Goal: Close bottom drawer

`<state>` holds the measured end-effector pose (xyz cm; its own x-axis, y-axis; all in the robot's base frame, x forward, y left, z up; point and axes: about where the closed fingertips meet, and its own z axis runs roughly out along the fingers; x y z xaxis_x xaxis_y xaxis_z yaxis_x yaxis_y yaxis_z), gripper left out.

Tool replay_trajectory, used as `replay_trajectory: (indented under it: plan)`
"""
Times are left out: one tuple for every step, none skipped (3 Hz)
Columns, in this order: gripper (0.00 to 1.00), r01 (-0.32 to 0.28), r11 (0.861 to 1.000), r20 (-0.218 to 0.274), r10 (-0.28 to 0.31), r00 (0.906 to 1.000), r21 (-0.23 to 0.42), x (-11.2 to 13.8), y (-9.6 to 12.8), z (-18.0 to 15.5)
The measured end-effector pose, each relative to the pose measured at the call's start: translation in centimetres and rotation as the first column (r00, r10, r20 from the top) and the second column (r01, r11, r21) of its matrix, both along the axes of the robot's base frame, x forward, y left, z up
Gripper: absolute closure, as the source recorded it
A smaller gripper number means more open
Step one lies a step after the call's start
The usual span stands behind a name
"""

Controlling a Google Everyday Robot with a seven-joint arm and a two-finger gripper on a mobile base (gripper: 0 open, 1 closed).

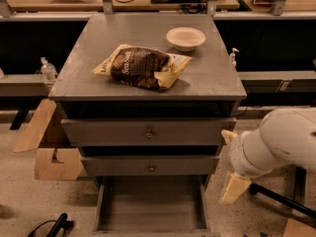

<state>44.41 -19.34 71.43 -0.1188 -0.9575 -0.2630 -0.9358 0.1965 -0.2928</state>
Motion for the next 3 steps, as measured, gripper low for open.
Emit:
replay_trajectory:
  plan:
    - [0.00,0.028,1.000,-0.028,-0.028,0.9992,0.011,-1.0,0.3,-4.4]
    - [0.00,0.028,0.999,-0.034,-0.029,0.9990,-0.023,-2.5,1.2,-10.1]
    - [0.00,0.012,0.997,-0.065,-0.017,0.9978,-0.075,-6.6,0.2,-18.5]
